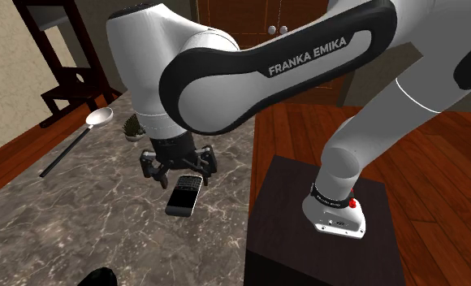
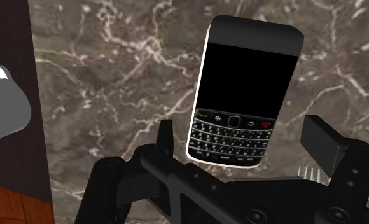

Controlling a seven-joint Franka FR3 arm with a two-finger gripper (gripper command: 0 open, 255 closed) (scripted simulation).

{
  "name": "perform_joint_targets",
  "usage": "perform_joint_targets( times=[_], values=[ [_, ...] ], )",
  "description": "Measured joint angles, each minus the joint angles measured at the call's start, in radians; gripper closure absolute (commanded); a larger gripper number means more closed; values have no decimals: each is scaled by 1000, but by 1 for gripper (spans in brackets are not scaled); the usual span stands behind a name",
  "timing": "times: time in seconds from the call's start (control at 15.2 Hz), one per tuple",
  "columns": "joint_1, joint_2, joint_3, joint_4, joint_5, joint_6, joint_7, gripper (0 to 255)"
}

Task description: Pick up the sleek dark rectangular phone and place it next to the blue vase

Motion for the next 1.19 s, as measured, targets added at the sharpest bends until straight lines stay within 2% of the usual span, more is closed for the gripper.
perform_joint_targets(
  times=[0.2,0.59,0.66,1.19],
  values=[
    [-2,9,15,-33,2,41,3,0],
    [-3,11,17,-39,1,50,2,0],
    [-3,11,17,-39,1,50,2,255],
    [-3,11,17,-39,1,50,2,255]
  ],
)
